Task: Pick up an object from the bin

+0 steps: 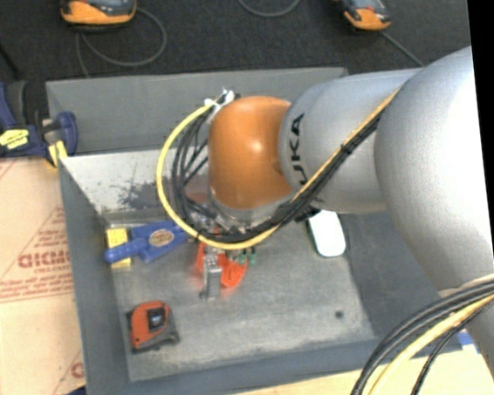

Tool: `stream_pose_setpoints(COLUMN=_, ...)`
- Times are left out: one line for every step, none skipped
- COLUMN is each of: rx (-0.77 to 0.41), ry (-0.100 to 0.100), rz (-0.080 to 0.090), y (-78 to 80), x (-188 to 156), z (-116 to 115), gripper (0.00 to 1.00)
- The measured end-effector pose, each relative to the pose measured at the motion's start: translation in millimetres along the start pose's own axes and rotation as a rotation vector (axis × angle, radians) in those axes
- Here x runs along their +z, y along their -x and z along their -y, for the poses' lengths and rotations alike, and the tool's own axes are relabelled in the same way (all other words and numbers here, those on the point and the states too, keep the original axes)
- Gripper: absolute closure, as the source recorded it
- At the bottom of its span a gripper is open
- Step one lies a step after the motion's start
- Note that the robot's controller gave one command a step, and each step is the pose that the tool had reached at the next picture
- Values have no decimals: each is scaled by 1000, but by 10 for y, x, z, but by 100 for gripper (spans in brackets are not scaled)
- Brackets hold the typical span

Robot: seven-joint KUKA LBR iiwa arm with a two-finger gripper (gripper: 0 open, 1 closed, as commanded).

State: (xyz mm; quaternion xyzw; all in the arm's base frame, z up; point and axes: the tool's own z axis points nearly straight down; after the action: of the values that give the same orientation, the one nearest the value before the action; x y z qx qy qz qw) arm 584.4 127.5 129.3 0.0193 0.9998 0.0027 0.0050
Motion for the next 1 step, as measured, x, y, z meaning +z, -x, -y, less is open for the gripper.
stream_pose_setpoints(rx=32, ry=-4, rz=-14, y=-27, x=275, z=233, gripper=0)
